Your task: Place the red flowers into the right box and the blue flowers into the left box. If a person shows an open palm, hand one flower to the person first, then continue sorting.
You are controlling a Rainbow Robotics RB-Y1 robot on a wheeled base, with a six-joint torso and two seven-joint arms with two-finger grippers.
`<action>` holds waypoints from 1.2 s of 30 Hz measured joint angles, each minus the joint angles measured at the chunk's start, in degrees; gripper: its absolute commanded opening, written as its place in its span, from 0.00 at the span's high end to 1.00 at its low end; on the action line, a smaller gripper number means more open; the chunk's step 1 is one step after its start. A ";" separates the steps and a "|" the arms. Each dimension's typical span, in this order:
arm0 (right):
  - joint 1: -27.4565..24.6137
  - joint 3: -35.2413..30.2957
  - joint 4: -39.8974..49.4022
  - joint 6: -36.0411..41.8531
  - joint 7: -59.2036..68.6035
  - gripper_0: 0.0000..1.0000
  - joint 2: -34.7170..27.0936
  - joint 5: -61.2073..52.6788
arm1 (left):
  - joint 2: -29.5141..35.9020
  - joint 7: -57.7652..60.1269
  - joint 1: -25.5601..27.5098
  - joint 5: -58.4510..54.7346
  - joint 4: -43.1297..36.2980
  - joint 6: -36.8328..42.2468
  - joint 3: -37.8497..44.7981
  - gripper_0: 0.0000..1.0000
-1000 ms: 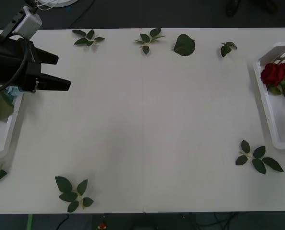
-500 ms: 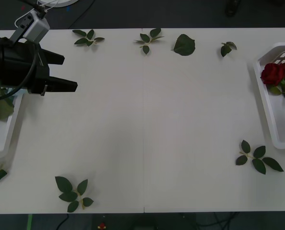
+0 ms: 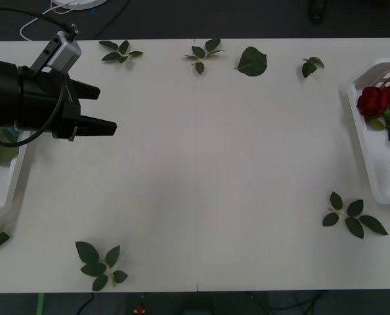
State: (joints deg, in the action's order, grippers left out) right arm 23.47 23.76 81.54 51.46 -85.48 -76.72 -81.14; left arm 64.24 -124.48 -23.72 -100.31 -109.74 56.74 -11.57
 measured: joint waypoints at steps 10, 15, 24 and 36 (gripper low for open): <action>-2.41 -18.26 11.56 15.87 -8.27 0.00 -0.01 -15.24 | -0.02 0.00 0.02 0.01 0.09 0.00 -0.01 0.00; -5.74 -27.75 17.91 19.69 -17.21 0.00 1.43 -21.72 | -0.02 0.00 0.04 0.02 0.13 -0.01 -0.02 0.00; -10.69 -37.31 29.03 21.94 -32.28 0.00 8.69 -29.82 | -0.04 0.00 0.10 0.02 0.16 -0.01 -0.03 0.00; -12.08 -37.55 35.63 22.02 -44.23 0.00 18.86 -33.53 | -0.06 0.00 0.11 0.02 0.17 -0.01 -0.03 0.00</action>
State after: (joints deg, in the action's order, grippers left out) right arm 11.39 -13.79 117.17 73.48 -129.71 -57.87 -114.66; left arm 64.19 -124.48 -23.61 -100.29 -109.57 56.73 -11.60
